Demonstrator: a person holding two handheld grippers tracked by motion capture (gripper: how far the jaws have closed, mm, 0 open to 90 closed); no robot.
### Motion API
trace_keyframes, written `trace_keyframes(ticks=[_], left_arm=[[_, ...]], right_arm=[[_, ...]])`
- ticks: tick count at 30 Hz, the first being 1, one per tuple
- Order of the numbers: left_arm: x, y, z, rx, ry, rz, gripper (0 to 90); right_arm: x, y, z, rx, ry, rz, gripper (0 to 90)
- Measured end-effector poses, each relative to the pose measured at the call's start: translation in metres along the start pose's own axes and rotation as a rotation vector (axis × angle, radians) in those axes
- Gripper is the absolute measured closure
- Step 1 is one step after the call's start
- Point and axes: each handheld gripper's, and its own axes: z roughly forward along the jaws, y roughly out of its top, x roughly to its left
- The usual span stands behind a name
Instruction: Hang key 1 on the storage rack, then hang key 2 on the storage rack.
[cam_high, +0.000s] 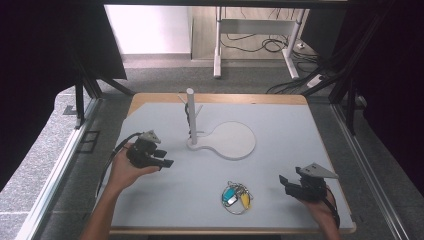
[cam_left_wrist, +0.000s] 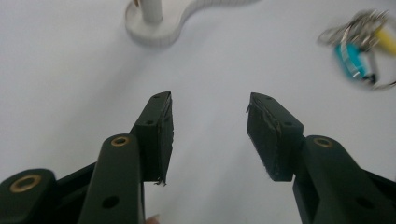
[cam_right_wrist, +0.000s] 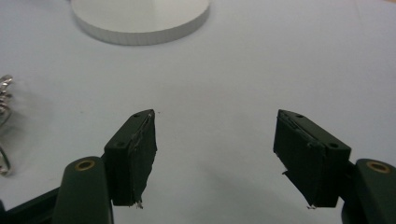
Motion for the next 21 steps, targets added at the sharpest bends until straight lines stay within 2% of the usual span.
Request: trace_keyframes(ticks=[2, 4, 5, 7, 8, 9, 11, 13, 14, 16, 18, 19, 21], left_arm=[[-0.003, -0.009, 0.004, -0.001, 0.018, 0.003, 50.9], [-0.003, -0.012, 0.005, -0.005, 0.008, -0.005, 50.8], [-0.004, -0.019, 0.006, -0.017, -0.005, -0.015, 50.8], [-0.006, -0.022, 0.006, -0.013, 0.003, -0.006, 50.3], [-0.008, -0.025, 0.007, -0.011, -0.007, -0.014, 50.3], [-0.01, -0.031, 0.007, 0.005, -0.007, -0.009, 48.9], [-0.01, -0.035, 0.007, 0.003, 0.003, -0.011, 48.8], [-0.014, -0.038, 0.007, -0.001, 0.022, -0.002, 48.1], [-0.017, -0.038, 0.008, -0.022, 0.009, -0.002, 48.0], [-0.018, -0.036, 0.01, -0.014, -0.014, 0.001, 45.9], [-0.018, -0.037, 0.009, -0.018, -0.01, -0.002, 44.9], [-0.018, -0.038, 0.007, -0.02, 0.004, -0.018, 44.6], [-0.019, -0.039, 0.005, -0.013, 0.005, -0.017, 43.9]], right_arm=[[0.009, 0.008, 0.001, 0.004, 0.027, -0.033, 31.1], [0.011, 0.009, 0.001, 0.01, 0.036, -0.04, 31.3], [0.017, 0.012, 0.002, 0.031, 0.055, -0.064, 32.3], [0.021, 0.014, 0.003, 0.05, 0.085, -0.076, 34.7], [0.021, 0.014, 0.003, 0.05, 0.085, -0.076, 34.7], [0.026, 0.017, 0.004, 0.078, 0.109, -0.098, 36.1], [0.027, 0.017, 0.005, 0.088, 0.115, -0.107, 37.0], [0.033, 0.023, 0.006, 0.128, 0.144, -0.15, 38.9], [0.034, 0.025, 0.006, 0.139, 0.147, -0.159, 39.2], [0.037, 0.031, 0.006, 0.162, 0.149, -0.185, 39.2], [0.038, 0.034, 0.005, 0.169, 0.152, -0.191, 39.2], [0.042, 0.042, 0.002, 0.18, 0.166, -0.205, 39.2], [0.046, 0.048, -0.001, 0.194, 0.183, -0.22, 39.3]])
